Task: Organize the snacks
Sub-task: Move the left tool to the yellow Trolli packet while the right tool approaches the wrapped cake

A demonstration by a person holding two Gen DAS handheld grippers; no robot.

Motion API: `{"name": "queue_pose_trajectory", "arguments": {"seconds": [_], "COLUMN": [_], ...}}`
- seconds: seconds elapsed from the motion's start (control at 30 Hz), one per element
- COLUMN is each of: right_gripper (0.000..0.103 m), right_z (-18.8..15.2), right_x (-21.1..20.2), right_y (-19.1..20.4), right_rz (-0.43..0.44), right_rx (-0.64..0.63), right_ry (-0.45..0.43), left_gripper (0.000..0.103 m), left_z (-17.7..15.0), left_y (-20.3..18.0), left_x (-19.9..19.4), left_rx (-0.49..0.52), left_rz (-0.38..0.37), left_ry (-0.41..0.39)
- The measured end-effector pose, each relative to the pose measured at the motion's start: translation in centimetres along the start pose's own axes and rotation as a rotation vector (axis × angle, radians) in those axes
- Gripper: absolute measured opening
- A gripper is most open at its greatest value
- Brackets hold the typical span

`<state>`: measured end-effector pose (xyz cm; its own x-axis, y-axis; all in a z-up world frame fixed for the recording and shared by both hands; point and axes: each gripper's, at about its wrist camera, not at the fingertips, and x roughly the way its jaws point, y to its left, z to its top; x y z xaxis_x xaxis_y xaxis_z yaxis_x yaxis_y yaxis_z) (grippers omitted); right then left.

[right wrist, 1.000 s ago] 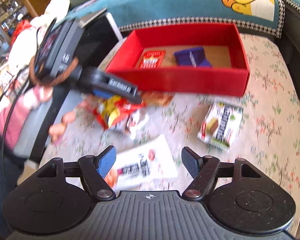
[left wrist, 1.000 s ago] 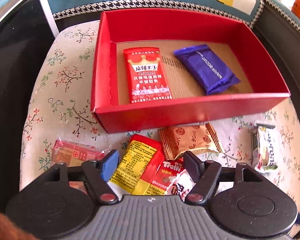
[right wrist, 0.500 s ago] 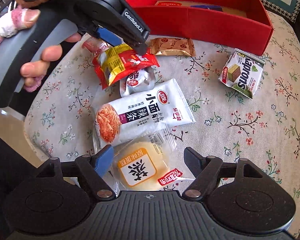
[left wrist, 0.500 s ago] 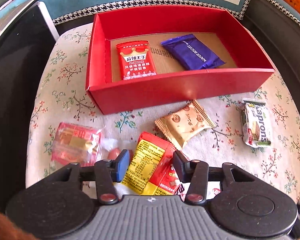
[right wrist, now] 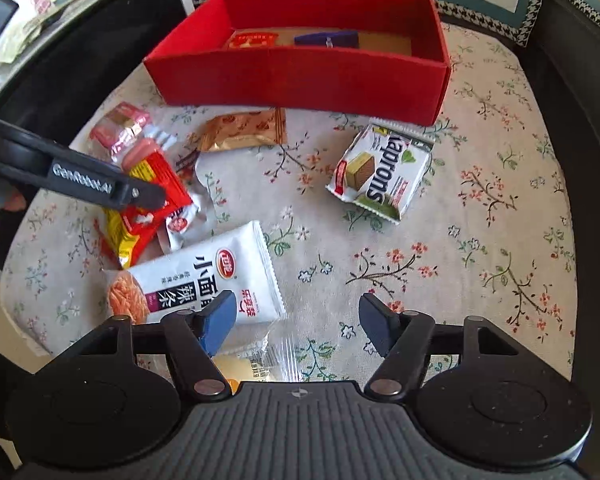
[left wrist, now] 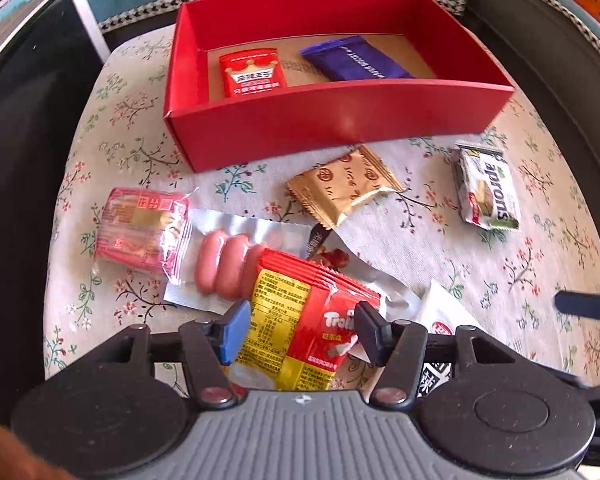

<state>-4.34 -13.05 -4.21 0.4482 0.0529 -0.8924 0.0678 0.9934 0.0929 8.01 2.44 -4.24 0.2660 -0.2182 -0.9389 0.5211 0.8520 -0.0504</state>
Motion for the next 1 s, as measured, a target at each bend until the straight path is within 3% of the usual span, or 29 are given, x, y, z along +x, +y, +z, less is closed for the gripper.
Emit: {"name": "queue_pose_trajectory", "arguments": {"seconds": [0.13, 0.3, 0.4, 0.5, 0.63, 1.0], "right_gripper": [0.081, 0.083, 0.08, 0.081, 0.079, 0.087], "right_z": [-1.3, -6.1, -7.3, -7.3, -5.8, -3.2], "right_x": [-2.5, -2.5, -1.2, 0.2, 1.2, 0.2], "right_y": [0.3, 0.8, 2.7, 4.4, 3.6, 2.5], "right_rz": [0.043, 0.194, 0.15, 0.006, -0.014, -0.071], "right_rx": [0.03, 0.142, 0.088, -0.053, -0.032, -0.261], "right_ry": [-0.037, 0.078, 0.123, 0.121, 0.109, 0.092], "left_gripper": [0.103, 0.103, 0.103, 0.103, 0.103, 0.103], "left_z": [-0.8, -1.7, -1.9, -2.0, -1.8, -1.7], "left_y": [-0.6, -0.4, -0.4, -0.4, 0.0, -0.2], "left_x": [0.1, 0.5, 0.4, 0.6, 0.9, 1.3], "left_rx": [0.062, 0.094, 0.096, 0.1, 0.081, 0.069], "left_rz": [0.009, 0.031, 0.026, 0.022, 0.011, 0.02], "left_ry": [0.006, 0.018, 0.018, 0.017, 0.029, 0.026]}}
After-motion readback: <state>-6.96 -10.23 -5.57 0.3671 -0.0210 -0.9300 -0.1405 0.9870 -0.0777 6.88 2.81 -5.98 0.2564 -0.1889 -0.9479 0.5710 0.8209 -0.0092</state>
